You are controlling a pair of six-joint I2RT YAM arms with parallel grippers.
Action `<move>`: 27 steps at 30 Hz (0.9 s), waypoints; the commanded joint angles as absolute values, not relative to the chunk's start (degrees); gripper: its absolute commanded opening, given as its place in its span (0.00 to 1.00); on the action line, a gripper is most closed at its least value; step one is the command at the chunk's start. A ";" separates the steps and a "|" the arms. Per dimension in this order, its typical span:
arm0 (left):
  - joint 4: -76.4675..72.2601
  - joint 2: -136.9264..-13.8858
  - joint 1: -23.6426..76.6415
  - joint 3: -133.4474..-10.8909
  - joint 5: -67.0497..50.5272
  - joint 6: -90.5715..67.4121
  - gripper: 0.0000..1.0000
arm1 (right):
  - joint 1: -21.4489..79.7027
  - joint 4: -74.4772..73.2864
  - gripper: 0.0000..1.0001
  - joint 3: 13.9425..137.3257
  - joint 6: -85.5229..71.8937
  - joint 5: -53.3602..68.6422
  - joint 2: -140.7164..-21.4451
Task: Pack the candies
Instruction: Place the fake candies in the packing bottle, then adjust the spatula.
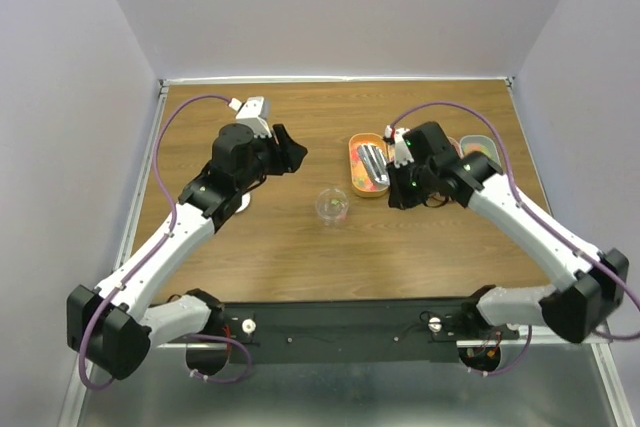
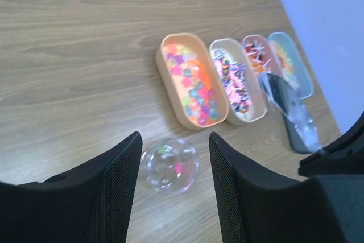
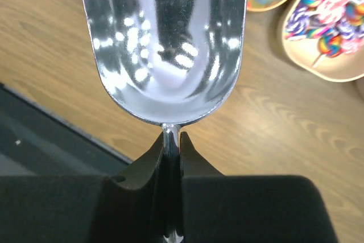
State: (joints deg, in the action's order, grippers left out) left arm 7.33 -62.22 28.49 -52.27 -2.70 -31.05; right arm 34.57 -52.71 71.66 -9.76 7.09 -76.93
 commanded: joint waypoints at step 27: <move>13.62 -86.13 27.25 -76.64 -36.74 -25.84 0.56 | 35.42 -31.55 0.01 59.41 13.45 10.28 -65.92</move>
